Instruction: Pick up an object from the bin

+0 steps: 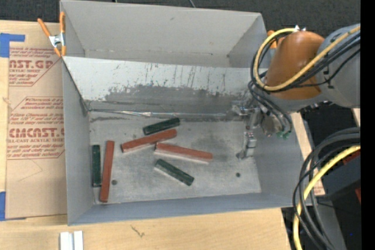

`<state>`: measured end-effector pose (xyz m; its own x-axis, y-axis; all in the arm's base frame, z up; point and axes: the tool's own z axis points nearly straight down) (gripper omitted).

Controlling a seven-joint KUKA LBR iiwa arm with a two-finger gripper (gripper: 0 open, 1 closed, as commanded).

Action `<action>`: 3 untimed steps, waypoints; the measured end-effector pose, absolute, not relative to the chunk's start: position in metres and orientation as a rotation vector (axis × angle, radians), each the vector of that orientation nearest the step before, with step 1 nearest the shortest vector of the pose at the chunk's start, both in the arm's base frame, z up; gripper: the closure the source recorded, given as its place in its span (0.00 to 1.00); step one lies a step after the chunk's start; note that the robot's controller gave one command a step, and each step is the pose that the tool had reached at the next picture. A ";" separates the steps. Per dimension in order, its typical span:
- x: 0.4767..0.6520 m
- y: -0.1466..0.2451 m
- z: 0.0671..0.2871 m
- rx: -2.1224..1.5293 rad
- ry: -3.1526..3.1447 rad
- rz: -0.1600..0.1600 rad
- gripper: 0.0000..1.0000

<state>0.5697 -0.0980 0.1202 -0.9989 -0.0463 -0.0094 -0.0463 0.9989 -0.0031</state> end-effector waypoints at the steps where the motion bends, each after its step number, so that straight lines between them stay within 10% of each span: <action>1: 0.531 -0.061 0.091 -0.087 3.141 0.002 0.00; 2: 0.549 0.005 0.073 -0.042 3.140 0.001 1.00; 3: 0.549 0.005 0.073 -0.042 3.140 0.000 1.00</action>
Offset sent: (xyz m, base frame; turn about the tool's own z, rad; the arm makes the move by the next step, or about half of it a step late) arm -0.0213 0.1018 -0.0472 0.0206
